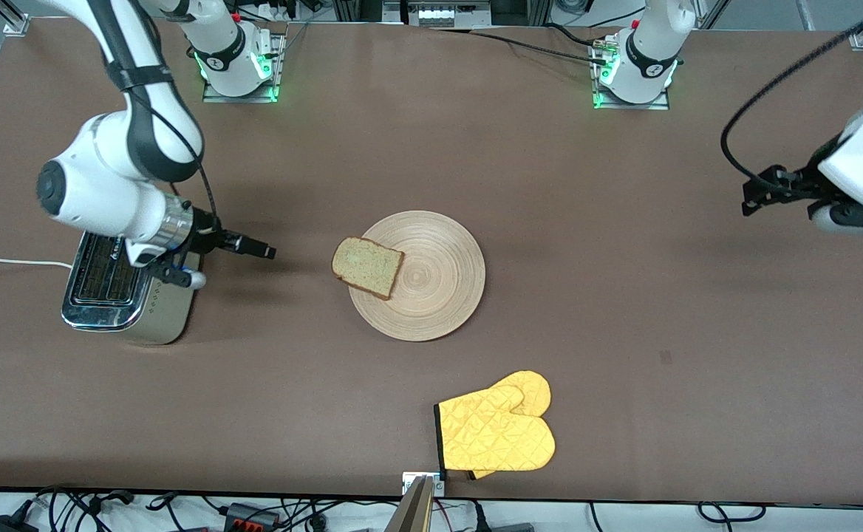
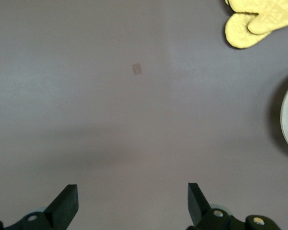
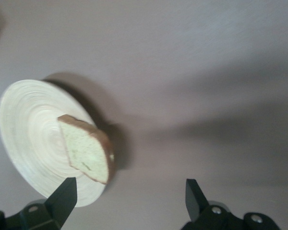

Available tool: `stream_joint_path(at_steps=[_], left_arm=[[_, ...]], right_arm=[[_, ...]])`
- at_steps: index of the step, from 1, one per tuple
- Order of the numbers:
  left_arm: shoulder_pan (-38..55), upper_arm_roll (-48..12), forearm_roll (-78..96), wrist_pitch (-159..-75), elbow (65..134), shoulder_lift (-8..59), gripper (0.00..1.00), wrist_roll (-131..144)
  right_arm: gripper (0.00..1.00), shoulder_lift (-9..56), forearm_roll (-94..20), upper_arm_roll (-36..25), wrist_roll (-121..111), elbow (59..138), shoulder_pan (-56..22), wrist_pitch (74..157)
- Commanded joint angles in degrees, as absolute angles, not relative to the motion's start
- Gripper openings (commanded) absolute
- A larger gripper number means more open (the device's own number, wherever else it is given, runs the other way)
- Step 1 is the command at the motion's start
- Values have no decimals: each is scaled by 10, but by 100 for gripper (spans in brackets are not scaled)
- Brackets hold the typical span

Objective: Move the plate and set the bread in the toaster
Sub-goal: 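Grasp the bread slice on the plate with the right gripper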

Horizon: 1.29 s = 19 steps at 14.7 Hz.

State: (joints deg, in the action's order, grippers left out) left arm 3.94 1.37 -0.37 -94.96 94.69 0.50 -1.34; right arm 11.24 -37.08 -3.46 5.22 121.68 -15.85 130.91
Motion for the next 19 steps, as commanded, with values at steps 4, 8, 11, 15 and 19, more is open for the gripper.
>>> stream_joint_path(at_steps=[4,8,11,15,19], left_arm=[[46,0,-5,-968,979,-28,100,-24],[44,-2,-5,-969,969,-19,100,-24],[48,-3,-6,-966,946,-6,100,-24],[47,-12,-5,-965,945,-6,100,-25],[47,-12,-5,-965,945,-6,100,-24]], right_arm=[[100,121,-555,-35,-67,1278,-204,1386],[100,176,-696,-35,-237,1273,-206,1388],[100,194,-710,-35,-258,1267,-214,1407],[100,223,-734,-34,-258,1238,-233,1423],[100,236,-822,-33,-322,1230,-250,1423]])
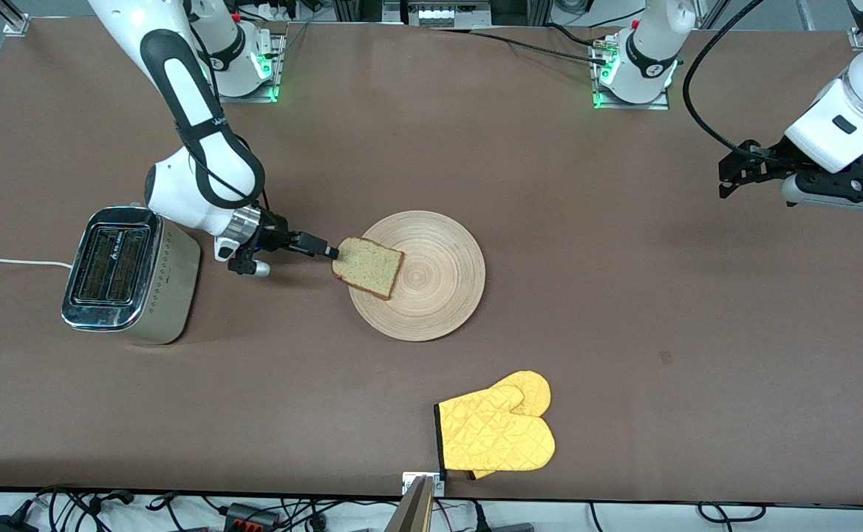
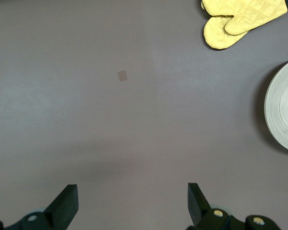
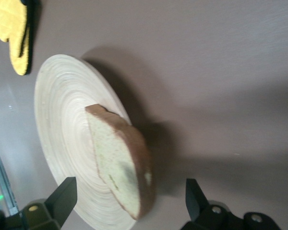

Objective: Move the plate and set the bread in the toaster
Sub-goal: 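Grasp the bread slice on the plate with the right gripper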

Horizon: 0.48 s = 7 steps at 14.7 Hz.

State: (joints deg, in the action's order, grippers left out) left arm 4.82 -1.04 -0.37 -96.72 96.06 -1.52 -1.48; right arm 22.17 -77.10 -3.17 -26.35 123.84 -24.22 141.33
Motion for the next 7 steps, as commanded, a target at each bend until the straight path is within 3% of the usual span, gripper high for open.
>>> stream_joint_path(at_steps=[1,7], left_arm=[[47,-12,-5,-965,945,-6,100,-24],[47,-12,-5,-965,945,-6,100,-17]], right_arm=[[100,246,-852,-33,-359,1230,-248,1421],[100,261,-897,-33,-404,1230,-249,1419]])
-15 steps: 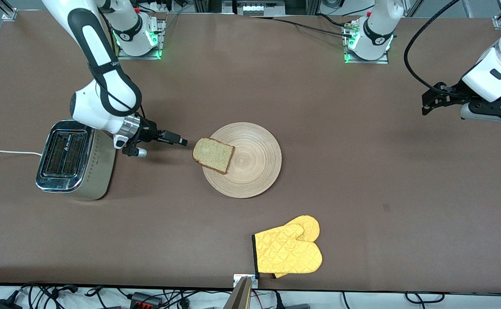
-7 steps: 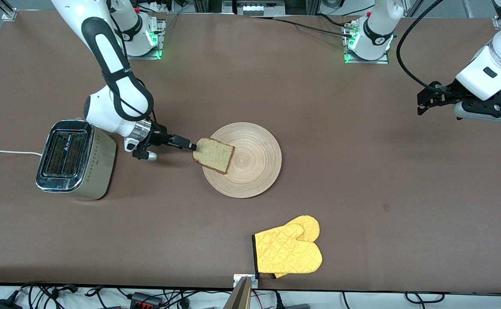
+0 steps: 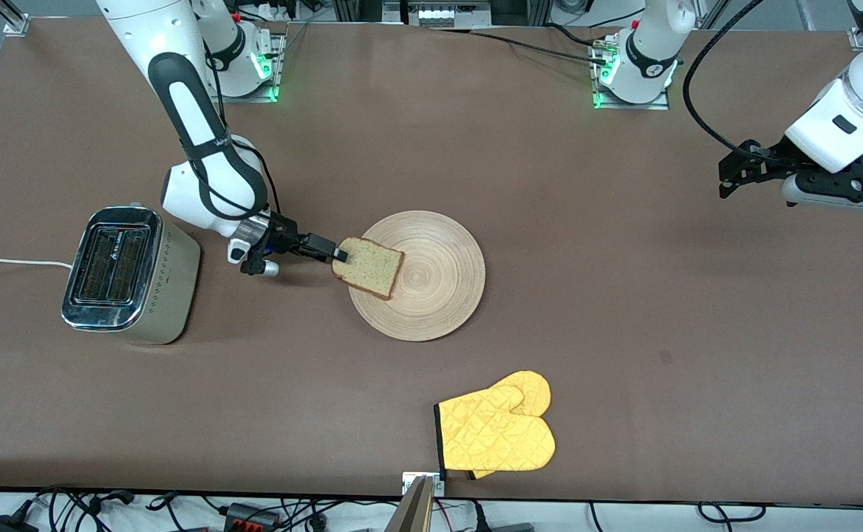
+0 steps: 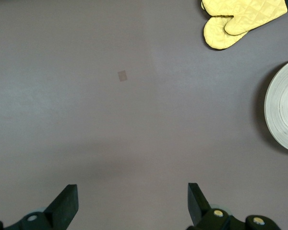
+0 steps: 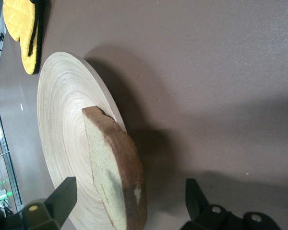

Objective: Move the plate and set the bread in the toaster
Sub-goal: 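Grasp the bread slice on the plate with the right gripper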

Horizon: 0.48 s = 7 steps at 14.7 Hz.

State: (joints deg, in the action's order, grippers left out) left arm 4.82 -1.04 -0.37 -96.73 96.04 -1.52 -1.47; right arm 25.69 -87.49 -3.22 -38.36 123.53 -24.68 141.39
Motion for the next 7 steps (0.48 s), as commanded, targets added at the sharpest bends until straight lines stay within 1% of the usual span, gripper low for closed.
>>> stream_joint_path(at_steps=[1,3,6,7], left_arm=[[47,-12,-6,-965,944,-6,100,-17],[41,-11,-6,-964,945,-6,100,-18],[40,-11,-6,-964,945,-5,100,-17],[40,-11,-6,-964,945,-5,100,-17]], right_arm=[[100,261,-898,-33,-404,1230,-249,1418],[86,261,-899,-33,-404,1230,-250,1419],[61,261,-899,-33,-403,1230,-250,1418],[56,261,-899,-33,-403,1230,-250,1418]])
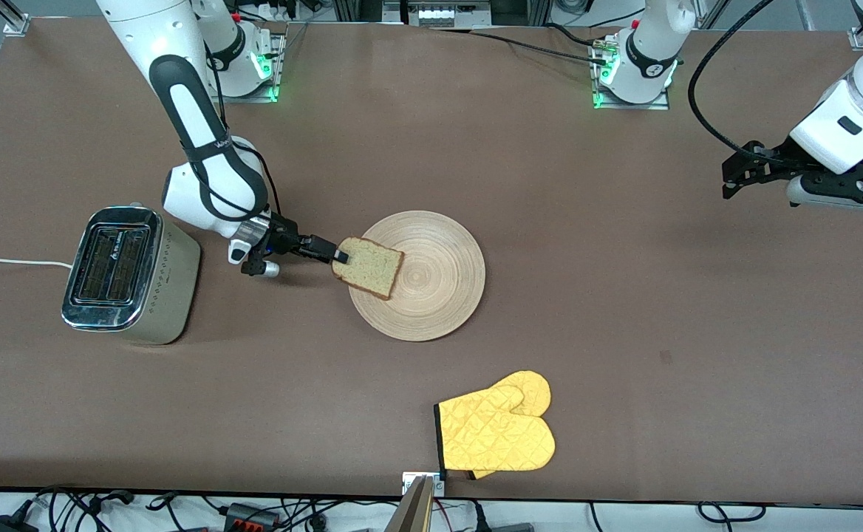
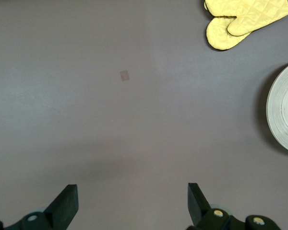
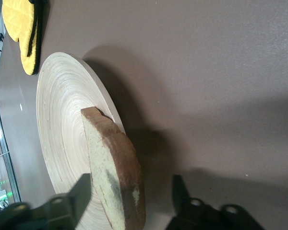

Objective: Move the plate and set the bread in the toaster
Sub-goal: 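Grasp the bread slice on the plate with the right gripper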

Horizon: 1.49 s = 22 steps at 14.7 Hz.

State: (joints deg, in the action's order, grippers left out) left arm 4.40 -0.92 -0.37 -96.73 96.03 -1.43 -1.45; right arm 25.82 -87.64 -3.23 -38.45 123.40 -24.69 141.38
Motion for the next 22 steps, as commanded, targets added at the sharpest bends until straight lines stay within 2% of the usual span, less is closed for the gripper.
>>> stream_joint_path(at_steps=[1,3,5,6,8,9,16,19,22], left_arm=[[40,-11,-6,-964,945,-5,100,-17],[40,-11,-6,-962,945,-5,100,-17],[41,-11,-6,-961,945,-5,100,-17],[41,-11,-6,-961,945,-5,100,-17],[41,-11,-6,-960,945,-5,100,-17],[41,-11,-6,-960,945,-5,100,-17],[40,-11,-6,-959,945,-5,100,-17],[40,-11,-6,-957,945,-4,100,-17],[40,-10,-6,-957,944,-4,100,-18]], right_arm=[[51,262,-900,-33,-403,1229,-250,1418],[48,261,-911,-32,-403,1229,-250,1418],[36,262,-927,-32,-403,1221,-257,1418],[30,262,-928,-32,-403,1221,-260,1418],[8,263,-930,-32,-400,1221,-259,1419],[0,263,-930,-32,-398,1220,-258,1419],[0,248,-905,-42,-364,1178,-250,1421],[0,240,-817,-42,-250,1144,-251,1420],[0,233,-675,-43,-144,1111,-248,1406]])
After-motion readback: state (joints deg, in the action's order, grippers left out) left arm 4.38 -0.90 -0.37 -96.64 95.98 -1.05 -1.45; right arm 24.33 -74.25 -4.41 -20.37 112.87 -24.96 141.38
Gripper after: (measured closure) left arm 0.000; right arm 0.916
